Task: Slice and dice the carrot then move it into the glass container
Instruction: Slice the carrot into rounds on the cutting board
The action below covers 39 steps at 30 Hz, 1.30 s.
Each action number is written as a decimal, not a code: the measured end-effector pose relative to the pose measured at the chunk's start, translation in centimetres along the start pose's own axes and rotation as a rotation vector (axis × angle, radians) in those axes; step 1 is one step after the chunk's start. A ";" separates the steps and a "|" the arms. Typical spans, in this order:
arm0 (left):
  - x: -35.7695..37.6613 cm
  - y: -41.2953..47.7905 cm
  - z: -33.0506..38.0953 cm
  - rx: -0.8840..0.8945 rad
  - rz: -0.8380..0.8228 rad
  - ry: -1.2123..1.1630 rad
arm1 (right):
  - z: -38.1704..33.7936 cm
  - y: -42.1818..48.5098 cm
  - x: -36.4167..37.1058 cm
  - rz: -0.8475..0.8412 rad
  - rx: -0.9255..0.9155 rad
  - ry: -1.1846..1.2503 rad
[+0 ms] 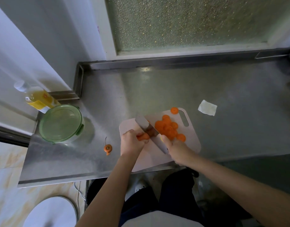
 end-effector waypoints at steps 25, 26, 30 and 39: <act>-0.7 -1.2 1.4 0.045 0.031 -0.010 | -2.1 4.7 1.7 0.116 -0.090 -0.072; -0.8 -1.3 1.4 0.051 0.030 -0.015 | -1.9 4.7 1.6 0.124 -0.090 -0.067; -0.8 -1.2 1.4 0.090 0.024 -0.005 | -1.6 4.8 1.6 0.102 -0.079 -0.048; 0.1 -1.7 0.7 0.036 -0.004 0.037 | -1.6 4.7 1.5 0.125 -0.111 -0.053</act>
Point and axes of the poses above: each hand's wrist, its own y-axis towards the middle knuckle, its own x-axis out of the palm, z = x × y, the point moved 7 cm from there along y, towards the middle knuckle, and after that the axes turned 9 degrees about -z, right-handed, at the moved point
